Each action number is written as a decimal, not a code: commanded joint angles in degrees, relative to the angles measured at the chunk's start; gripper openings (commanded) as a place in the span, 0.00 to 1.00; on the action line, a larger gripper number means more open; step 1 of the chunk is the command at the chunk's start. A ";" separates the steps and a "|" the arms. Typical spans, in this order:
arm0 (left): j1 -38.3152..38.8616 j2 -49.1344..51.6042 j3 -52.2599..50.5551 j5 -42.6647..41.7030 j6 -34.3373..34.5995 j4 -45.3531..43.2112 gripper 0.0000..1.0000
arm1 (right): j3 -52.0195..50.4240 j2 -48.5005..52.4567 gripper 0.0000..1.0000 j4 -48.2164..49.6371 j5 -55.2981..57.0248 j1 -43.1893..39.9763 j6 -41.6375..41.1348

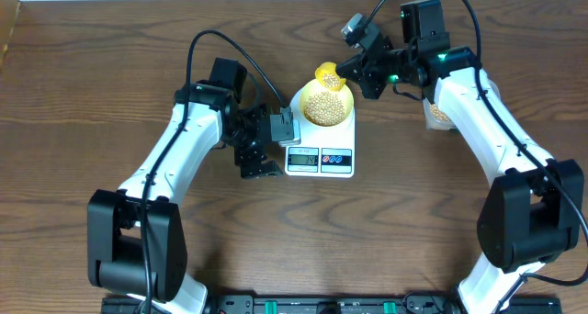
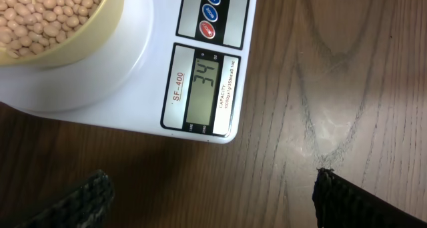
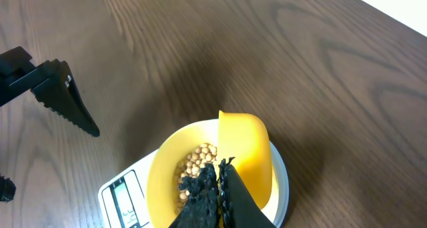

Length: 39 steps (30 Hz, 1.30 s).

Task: Scoop item into bowl and weigh 50g on scale
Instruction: 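Tip the soybeans from the scoop into the yellow bowl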

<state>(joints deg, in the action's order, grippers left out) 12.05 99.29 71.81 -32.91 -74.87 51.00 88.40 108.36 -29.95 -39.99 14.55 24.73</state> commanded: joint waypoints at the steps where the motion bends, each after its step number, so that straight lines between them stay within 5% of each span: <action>1: -0.26 0.37 -0.13 -0.94 -0.55 0.28 0.97 | 0.57 -1.53 0.01 -0.04 -0.22 0.13 0.81; 11: -0.26 0.37 -0.13 -0.94 -0.55 0.31 0.98 | 0.57 -1.53 0.01 0.46 -1.53 0.13 0.35; 23: -0.26 0.37 -0.13 -0.94 -0.55 0.31 0.98 | 0.57 -5.49 0.01 -2.80 -0.94 0.63 11.87; 39: -0.26 0.37 -0.13 -0.94 -0.55 0.31 0.98 | 0.57 -7.52 0.01 -4.33 2.34 1.09 12.70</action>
<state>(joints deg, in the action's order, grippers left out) 12.05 99.29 71.81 -32.91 -74.87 51.03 88.42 101.21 -34.26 -37.54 14.98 36.10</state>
